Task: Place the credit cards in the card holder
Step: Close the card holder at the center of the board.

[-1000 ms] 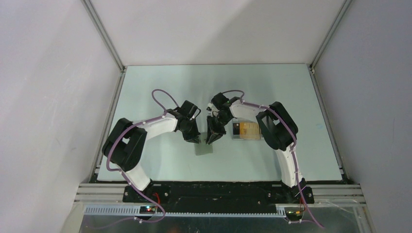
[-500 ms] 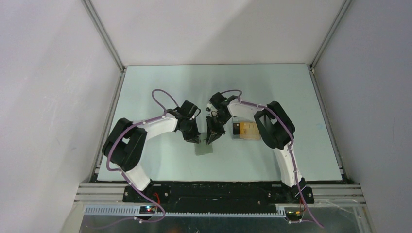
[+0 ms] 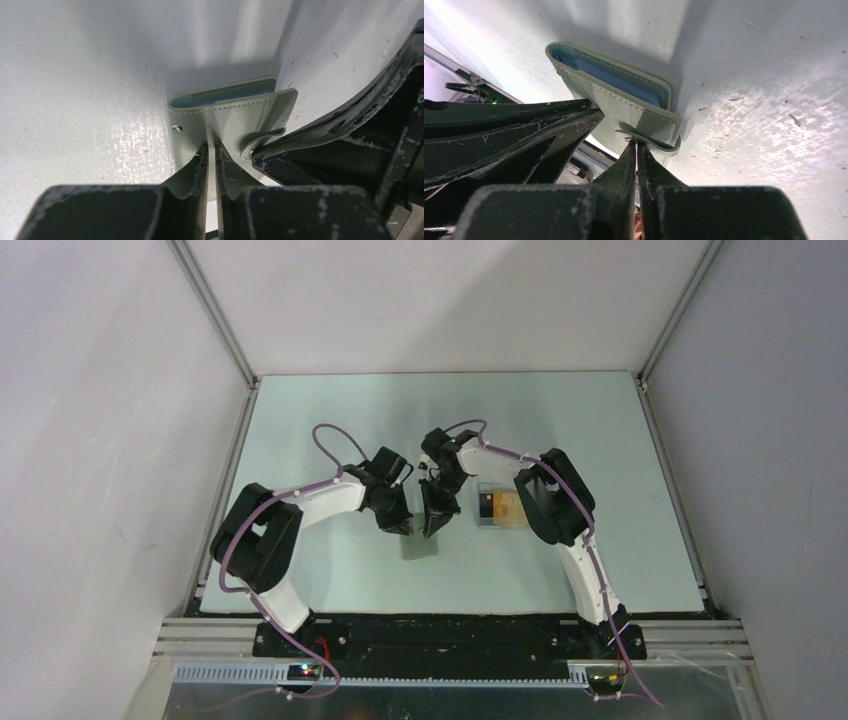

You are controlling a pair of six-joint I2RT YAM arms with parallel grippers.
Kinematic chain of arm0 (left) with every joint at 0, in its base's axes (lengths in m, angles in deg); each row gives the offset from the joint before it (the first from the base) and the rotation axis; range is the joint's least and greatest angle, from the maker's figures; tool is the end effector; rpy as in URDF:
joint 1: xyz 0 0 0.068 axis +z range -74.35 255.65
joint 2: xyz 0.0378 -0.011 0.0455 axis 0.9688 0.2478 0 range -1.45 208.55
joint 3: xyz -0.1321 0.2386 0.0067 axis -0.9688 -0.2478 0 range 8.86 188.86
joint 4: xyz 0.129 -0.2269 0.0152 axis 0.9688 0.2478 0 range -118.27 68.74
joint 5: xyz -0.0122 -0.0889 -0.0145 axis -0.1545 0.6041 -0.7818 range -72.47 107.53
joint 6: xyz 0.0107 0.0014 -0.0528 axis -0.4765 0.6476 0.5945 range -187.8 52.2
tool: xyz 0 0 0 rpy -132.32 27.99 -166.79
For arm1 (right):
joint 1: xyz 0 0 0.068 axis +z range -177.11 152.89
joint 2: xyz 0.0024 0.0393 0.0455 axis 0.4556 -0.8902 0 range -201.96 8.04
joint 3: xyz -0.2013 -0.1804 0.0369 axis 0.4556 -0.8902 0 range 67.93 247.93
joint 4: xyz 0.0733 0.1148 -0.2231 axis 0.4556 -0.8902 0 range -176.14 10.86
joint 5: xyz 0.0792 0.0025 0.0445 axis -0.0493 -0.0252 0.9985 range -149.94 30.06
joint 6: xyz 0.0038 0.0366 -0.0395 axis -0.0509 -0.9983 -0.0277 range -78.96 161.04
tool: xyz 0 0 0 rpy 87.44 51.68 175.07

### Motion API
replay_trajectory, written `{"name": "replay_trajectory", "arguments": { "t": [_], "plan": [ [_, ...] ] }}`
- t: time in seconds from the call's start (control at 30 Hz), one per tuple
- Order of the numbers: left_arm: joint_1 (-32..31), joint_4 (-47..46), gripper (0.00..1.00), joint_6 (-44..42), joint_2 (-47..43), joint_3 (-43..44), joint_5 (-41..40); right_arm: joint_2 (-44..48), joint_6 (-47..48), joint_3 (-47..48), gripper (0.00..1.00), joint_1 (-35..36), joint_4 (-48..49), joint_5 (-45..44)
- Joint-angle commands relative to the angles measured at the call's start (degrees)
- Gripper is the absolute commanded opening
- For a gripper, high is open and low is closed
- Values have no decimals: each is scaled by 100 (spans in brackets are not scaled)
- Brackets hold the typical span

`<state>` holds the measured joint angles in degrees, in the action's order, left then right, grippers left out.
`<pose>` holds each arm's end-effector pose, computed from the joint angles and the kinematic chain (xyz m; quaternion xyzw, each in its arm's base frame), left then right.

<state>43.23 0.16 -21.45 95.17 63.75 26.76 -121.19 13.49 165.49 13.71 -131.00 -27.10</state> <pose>0.2589 -0.1713 0.1548 -0.1053 0.9763 -0.1703 0.0825 0.3193 0.3012 0.1371 0.1265 -0.9494 -0.2639 0.1137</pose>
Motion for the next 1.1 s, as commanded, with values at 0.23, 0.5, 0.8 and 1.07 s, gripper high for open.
{"name": "replay_trajectory", "arguments": {
  "t": [0.23, 0.5, 0.8, 1.07],
  "plan": [
    [-103, -237, 14, -18, 347, -134, -105, -914, 20, -420, 2, 510, 139, -1364],
    [-102, -236, 14, -20, 305, -143, -107, -1593, -77, 143, 0, 536, -117, -1269],
    [-98, -238, 15, 38, 236, -181, -184, -1871, -144, 60, 0, 677, 29, -1428],
    [-91, -239, 16, 29, 238, -187, -155, -1902, -89, 194, 0, 771, 74, -1328]
  ]
}}
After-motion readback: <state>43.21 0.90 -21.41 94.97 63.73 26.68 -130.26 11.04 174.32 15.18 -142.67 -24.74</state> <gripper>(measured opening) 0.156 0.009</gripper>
